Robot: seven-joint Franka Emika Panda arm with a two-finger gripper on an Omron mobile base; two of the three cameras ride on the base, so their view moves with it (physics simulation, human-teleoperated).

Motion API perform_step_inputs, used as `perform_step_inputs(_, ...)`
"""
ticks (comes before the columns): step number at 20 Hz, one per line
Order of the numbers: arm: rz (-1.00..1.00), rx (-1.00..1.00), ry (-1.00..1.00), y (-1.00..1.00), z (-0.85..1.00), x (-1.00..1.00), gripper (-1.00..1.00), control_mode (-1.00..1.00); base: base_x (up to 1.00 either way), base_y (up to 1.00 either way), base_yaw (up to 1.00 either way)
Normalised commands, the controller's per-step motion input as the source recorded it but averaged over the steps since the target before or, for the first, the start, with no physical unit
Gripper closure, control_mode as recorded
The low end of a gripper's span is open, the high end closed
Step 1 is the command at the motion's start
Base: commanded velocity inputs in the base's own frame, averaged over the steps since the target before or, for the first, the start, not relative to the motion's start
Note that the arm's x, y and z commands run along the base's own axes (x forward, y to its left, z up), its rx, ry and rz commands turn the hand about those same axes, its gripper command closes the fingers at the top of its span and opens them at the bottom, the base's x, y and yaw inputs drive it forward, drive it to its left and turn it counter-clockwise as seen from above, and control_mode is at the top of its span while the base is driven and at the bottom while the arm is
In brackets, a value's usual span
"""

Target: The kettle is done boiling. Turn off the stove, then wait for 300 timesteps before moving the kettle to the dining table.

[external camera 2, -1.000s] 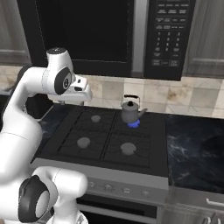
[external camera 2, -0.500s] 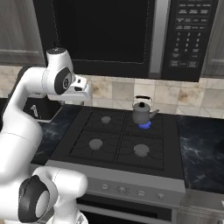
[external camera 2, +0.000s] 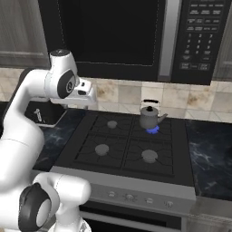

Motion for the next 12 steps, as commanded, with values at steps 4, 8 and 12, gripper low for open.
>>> perform_step_inputs(4, -0.08, 0.09, -0.07, -0.32, 0.0, -0.2, -1.0, -1.0, 0.0, 0.0, 0.0)
perform_step_inputs(8, -0.11, 0.11, -0.07, -0.38, 0.0, -0.29, -1.0, -1.0, 0.0, 0.0, 0.0)
perform_step_inputs(12, -0.11, 0.12, -0.05, -0.39, 0.0, -0.3, -1.0, -1.0, 0.0, 0.0, 0.0)
